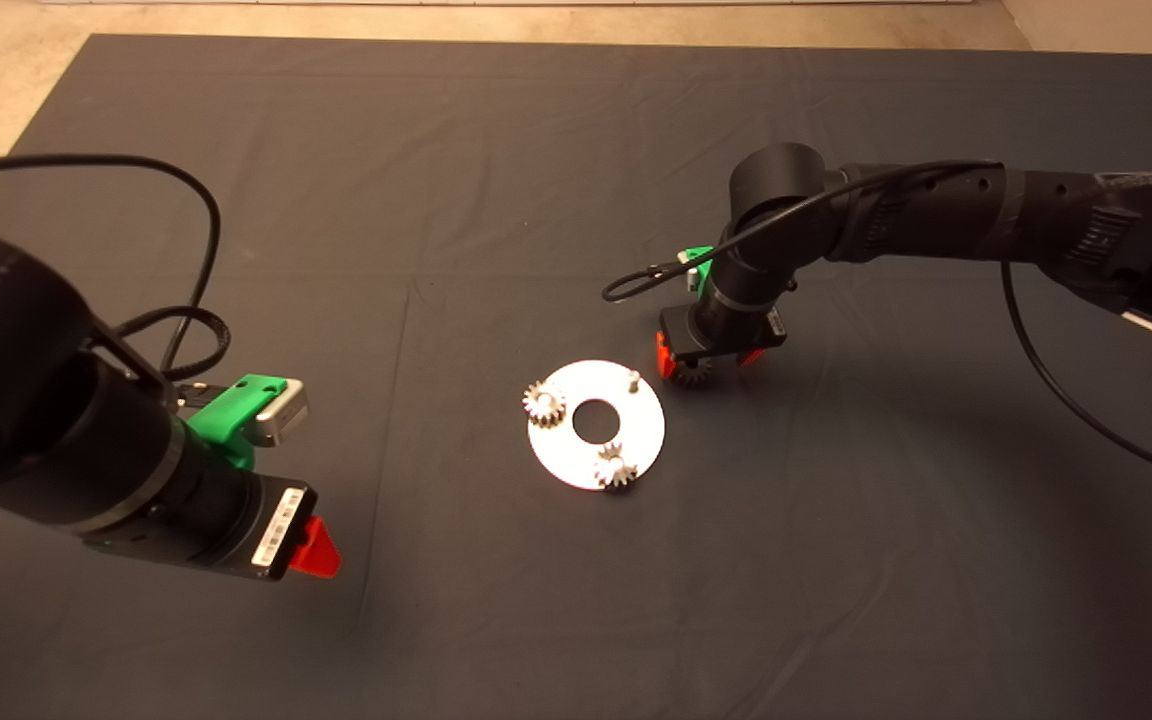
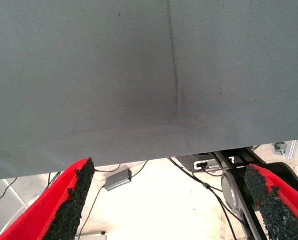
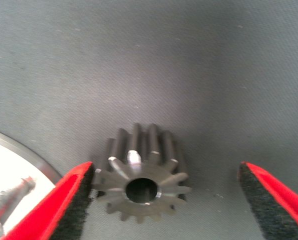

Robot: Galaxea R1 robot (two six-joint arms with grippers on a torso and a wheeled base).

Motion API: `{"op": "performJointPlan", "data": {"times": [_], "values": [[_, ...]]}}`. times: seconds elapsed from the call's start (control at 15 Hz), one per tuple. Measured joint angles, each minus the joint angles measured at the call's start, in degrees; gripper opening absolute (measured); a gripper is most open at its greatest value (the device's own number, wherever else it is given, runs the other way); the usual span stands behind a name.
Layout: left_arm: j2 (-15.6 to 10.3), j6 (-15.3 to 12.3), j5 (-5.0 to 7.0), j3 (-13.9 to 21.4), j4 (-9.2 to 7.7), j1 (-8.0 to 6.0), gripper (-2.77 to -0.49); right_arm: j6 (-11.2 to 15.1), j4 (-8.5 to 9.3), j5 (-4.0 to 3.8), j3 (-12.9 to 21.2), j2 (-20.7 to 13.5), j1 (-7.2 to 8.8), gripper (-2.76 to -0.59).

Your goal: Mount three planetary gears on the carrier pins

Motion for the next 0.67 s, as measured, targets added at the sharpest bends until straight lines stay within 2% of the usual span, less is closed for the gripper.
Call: {"op": "performJointPlan", "data": {"times": [0.07, 0.2, 0.33, 0.67], "values": [[0.0, 0.0, 0.02, 0.0, -0.02, 0.00, -1.08, -0.2, 0.00, -0.05, -0.2, 0.2, 0.02, -1.26], [0.0, 0.0, 0.00, 0.0, -0.02, -0.02, -1.08, -0.4, 0.00, -0.05, -0.6, 0.3, 0.02, -1.39], [0.0, 0.0, 0.02, 0.0, -0.06, 0.00, -1.08, -0.5, 0.00, -0.07, -0.7, 0.6, 0.02, -1.40], [0.0, 0.0, 0.00, 0.4, -0.22, 0.00, -1.08, -0.5, 0.00, -0.05, -0.9, 0.9, 0.01, -1.69]]}}
